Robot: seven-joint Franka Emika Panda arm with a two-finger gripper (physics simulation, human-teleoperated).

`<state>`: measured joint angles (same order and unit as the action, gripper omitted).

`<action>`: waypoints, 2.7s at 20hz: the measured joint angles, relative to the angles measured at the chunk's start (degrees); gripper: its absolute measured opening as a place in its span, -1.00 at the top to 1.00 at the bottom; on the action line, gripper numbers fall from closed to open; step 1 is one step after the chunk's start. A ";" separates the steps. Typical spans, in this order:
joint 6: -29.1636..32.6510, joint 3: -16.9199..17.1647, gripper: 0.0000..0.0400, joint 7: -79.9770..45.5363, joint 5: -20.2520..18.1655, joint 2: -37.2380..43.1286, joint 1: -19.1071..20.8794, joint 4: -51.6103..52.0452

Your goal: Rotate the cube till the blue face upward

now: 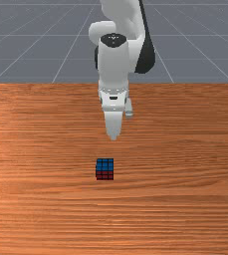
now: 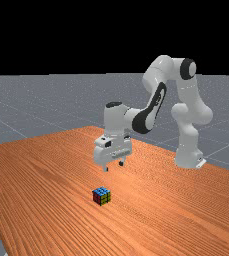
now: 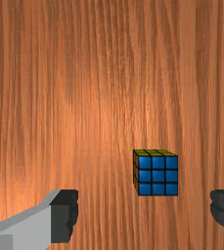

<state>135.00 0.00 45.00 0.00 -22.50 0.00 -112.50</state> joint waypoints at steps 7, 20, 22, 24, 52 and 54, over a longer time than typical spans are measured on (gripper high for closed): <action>-1.51 0.92 -0.12 -3.13 -0.34 -0.85 -0.21 1.90; -5.58 6.93 1.00 -30.13 -1.22 -2.91 -3.34 6.27; -6.11 7.70 1.00 -34.50 -1.45 -3.19 -4.06 6.67; -6.66 8.44 1.00 -38.82 -1.74 -3.64 -4.75 7.27; -14.94 15.32 1.00 -86.83 -9.22 -15.61 -9.78 21.83; -14.84 15.13 1.00 -86.84 -9.49 -16.97 -9.52 22.78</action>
<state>120.16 15.13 -41.84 -9.49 -39.47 -9.52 -89.72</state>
